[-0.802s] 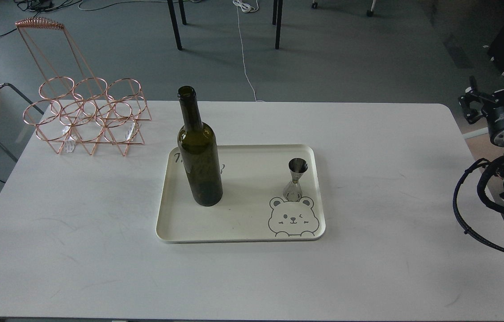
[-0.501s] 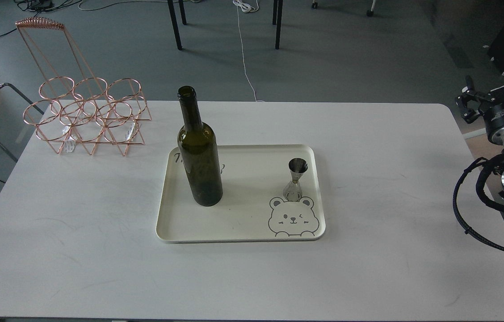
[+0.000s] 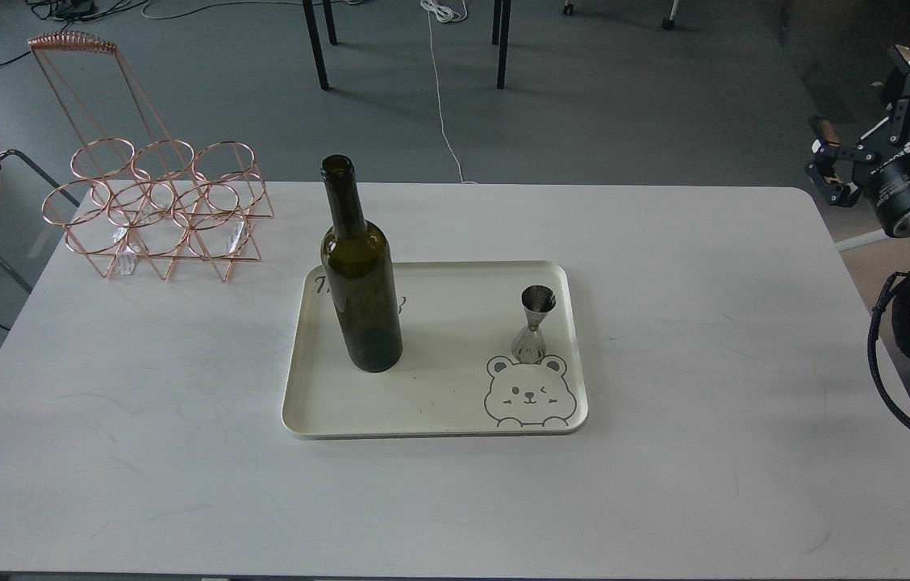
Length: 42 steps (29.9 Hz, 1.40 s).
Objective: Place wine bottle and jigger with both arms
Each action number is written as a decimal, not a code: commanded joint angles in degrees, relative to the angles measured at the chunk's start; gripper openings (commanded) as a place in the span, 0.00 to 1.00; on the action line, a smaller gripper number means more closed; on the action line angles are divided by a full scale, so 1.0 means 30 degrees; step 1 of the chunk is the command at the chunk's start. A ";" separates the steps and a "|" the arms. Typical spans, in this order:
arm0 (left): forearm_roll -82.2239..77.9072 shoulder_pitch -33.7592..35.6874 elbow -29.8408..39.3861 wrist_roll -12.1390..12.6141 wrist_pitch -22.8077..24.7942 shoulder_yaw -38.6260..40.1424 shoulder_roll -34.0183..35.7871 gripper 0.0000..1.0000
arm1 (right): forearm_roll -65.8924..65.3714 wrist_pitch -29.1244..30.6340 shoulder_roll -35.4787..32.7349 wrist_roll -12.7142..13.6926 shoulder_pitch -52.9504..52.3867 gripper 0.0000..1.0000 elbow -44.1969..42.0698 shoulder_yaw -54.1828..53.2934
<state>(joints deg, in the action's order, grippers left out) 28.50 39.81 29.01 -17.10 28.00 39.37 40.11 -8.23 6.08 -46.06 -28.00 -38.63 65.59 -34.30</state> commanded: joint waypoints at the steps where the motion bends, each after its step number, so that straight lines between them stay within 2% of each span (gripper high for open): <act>1: -0.0036 0.0001 -0.0002 0.0016 -0.0001 -0.0028 -0.0039 0.99 | -0.4100 -0.1788 -0.1197 0.0001 0.0834 1.00 0.2680 0.0009; 6: -0.0036 -0.0058 -0.0002 -0.0013 -0.0001 -0.0086 -0.0010 0.99 | -0.9751 -0.3896 -0.2078 0.0001 0.2238 0.99 0.4910 0.0038; 10: -0.0065 -0.0058 -0.0002 -0.0013 -0.0001 -0.0057 -0.0039 0.99 | -1.4910 -0.5597 -0.2079 0.0001 0.3733 0.99 0.5645 0.0330; 19: -0.0036 -0.0145 -0.0002 -0.0043 -0.0001 -0.0028 -0.0039 0.99 | -2.3968 -0.8733 -0.1670 0.0001 0.3737 0.99 0.5385 0.5131; 25: -0.0007 -0.0673 -0.0002 -0.0043 -0.0001 0.0031 -0.0039 0.99 | -2.6050 -0.8911 0.0231 0.0001 0.2480 0.99 0.2489 0.6276; 29: -0.0007 -0.0761 -0.0002 -0.0043 -0.0001 0.0031 -0.0010 0.99 | -2.7576 -0.9085 0.2107 0.0001 0.0372 0.98 -0.0178 0.8704; 35: -0.0007 -0.0761 -0.0002 -0.0043 -0.0001 0.0031 0.0253 0.99 | -2.7636 -1.0140 0.4860 0.0001 -0.1652 0.90 -0.2611 1.1754; 42: 0.0022 -0.0732 -0.0089 -0.0013 -0.0001 0.0031 0.0254 0.99 | -2.7665 -1.0288 0.6679 0.0001 -0.2386 0.82 -0.4019 1.2372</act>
<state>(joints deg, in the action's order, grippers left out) 28.49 37.53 28.70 -17.23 28.00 39.47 40.87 -91.14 -24.78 -27.76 -28.00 -45.09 55.10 2.41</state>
